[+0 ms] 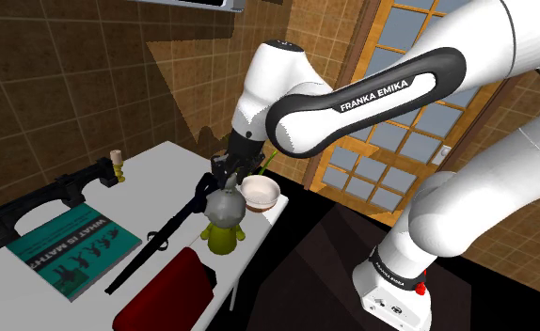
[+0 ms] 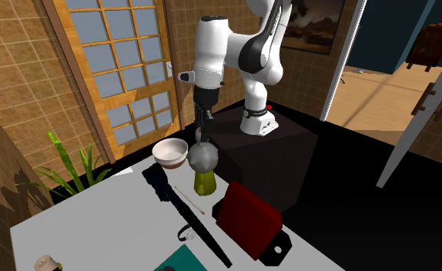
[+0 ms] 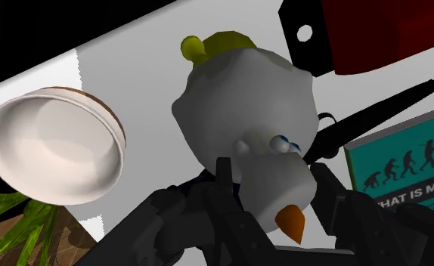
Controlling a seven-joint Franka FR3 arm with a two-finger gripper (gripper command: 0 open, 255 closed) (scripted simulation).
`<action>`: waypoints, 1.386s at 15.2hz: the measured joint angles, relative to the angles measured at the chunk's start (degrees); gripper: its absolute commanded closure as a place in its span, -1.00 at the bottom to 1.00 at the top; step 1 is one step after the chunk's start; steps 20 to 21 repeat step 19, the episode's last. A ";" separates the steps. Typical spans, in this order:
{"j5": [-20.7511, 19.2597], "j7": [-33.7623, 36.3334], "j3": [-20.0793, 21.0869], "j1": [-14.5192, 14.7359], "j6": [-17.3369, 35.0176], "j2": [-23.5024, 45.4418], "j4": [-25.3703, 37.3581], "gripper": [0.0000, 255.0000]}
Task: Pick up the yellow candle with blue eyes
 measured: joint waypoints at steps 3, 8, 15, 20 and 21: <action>-0.05 0.06 0.03 -0.02 0.04 0.06 0.04 1.00; 0.30 -0.27 -0.58 0.21 -3.40 -1.54 1.80 1.00; 0.77 -1.00 -1.87 0.50 -9.21 -4.43 4.78 1.00; 0.70 -1.04 -2.37 0.50 -12.51 -5.40 7.16 1.00; 0.70 -1.04 -2.37 0.50 -12.51 -5.40 7.16 1.00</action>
